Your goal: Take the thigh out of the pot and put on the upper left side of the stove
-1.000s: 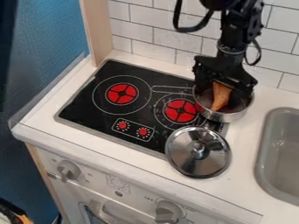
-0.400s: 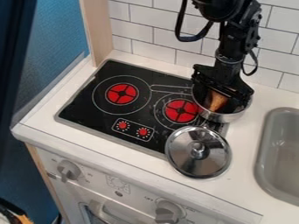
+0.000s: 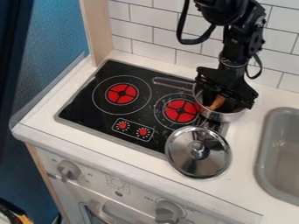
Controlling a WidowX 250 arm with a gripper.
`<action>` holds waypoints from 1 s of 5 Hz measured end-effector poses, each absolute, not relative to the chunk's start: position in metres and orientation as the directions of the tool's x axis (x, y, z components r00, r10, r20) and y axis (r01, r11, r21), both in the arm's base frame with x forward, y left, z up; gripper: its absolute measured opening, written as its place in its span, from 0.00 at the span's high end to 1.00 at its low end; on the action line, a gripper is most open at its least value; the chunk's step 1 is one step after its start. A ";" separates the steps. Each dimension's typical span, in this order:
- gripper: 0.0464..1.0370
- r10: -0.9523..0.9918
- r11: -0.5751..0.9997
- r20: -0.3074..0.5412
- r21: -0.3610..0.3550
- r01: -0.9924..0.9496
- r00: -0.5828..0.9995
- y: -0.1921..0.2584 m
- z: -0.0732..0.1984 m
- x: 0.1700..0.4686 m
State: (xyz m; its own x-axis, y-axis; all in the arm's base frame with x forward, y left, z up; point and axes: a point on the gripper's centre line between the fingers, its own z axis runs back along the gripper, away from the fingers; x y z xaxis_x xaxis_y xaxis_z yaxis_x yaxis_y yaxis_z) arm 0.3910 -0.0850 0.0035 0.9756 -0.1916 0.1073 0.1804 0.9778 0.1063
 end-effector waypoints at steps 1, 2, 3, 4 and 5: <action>0.72 -0.192 0.978 0.104 0.107 0.181 0.976 -0.085 0.004 0.389; 0.72 -0.191 0.979 0.122 0.102 0.179 0.974 -0.085 0.007 0.389; 0.72 -0.166 0.985 0.161 0.083 0.155 0.973 -0.080 0.019 0.390; 0.72 -0.145 0.989 0.231 0.070 0.132 0.962 -0.075 0.044 0.391; 0.72 -0.121 0.992 0.284 0.056 0.109 0.951 -0.069 0.063 0.384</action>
